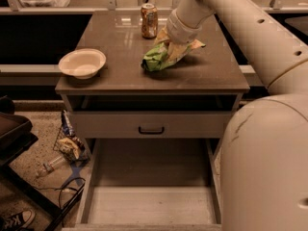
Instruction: Place green rice chip bag into middle drawer
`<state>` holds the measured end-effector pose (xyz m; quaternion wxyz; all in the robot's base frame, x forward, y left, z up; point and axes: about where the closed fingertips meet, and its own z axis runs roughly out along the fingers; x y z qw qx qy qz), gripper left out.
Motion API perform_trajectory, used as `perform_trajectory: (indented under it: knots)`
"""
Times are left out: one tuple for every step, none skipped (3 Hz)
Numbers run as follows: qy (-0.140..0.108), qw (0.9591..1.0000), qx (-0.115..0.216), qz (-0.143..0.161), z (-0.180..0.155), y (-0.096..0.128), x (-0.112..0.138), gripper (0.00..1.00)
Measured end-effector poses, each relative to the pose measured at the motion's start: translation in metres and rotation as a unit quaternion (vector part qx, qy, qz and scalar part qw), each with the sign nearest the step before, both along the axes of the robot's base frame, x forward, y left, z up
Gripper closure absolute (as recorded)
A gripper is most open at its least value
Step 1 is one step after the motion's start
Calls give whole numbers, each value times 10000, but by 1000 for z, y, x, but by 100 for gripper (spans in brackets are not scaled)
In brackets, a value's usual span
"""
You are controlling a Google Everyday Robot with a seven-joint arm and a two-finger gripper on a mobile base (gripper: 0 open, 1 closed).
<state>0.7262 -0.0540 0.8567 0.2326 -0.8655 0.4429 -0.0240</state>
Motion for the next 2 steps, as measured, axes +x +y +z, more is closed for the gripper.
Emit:
perform_trajectory:
  knots:
    - [10, 10000, 1, 6, -2, 1, 0, 100]
    - [-86, 9999, -101, 40, 22, 9, -3, 100]
